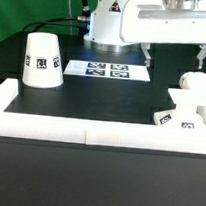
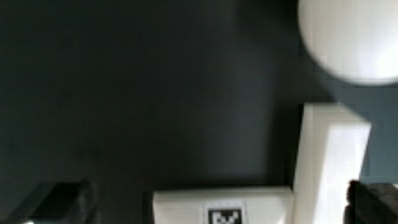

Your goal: Assemble lamp

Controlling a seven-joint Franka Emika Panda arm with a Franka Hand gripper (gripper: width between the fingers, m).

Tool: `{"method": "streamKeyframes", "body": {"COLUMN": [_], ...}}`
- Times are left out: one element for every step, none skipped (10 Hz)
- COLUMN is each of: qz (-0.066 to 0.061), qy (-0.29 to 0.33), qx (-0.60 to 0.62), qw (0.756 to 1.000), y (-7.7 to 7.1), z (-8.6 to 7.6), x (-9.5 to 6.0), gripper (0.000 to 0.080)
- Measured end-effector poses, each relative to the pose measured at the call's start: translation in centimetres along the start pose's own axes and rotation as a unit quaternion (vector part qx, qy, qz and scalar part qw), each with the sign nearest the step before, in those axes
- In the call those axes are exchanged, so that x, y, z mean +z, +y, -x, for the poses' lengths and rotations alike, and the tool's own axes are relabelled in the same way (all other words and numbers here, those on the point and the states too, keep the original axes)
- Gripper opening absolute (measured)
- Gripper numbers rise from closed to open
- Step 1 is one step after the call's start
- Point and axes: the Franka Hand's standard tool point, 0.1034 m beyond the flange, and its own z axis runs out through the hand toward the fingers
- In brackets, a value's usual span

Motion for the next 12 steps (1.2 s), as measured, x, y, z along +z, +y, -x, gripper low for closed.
{"method": "streamKeyframes", "body": {"qz": [0.001, 0.001, 0.000, 0.000, -0.001, -0.002, -0.003, -0.003, -0.003, -0.002, -0.001, -0.001], "qy": [-0.003, -0.007, -0.011, -0.013, -0.015, -0.018, -0.018, -0.019, -0.021, -0.025, -0.033, -0.033], "qx": [0.003, -0.001, -0.006, -0.014, -0.013, -0.014, -0.019, -0.023, -0.025, -0.026, -0.026, -0.026], "qw": [1.000, 1.000, 1.000, 1.000, 1.000, 1.000, 1.000, 1.000, 0.999, 0.999, 0.999, 0.999], "y": [-0.5, -1.0, -1.6, -2.4, -3.1, -4.3, -5.2, -5.8, -6.0, -5.9, -5.8, -5.8], "z": [1.3, 2.2, 2.8, 3.2, 3.4, 3.6, 3.3, 3.1, 3.1, 3.2, 3.2, 3.3], "x": [-0.2, 0.0, 0.2, 0.3, 0.5, 1.0, 1.3, 1.8, 2.3, 2.4, 2.4, 2.4], "gripper": [0.0699, 0.0699, 0.0699, 0.0699, 0.0699, 0.0699, 0.0699, 0.0699, 0.0699, 0.0699, 0.0699, 0.0699]}}
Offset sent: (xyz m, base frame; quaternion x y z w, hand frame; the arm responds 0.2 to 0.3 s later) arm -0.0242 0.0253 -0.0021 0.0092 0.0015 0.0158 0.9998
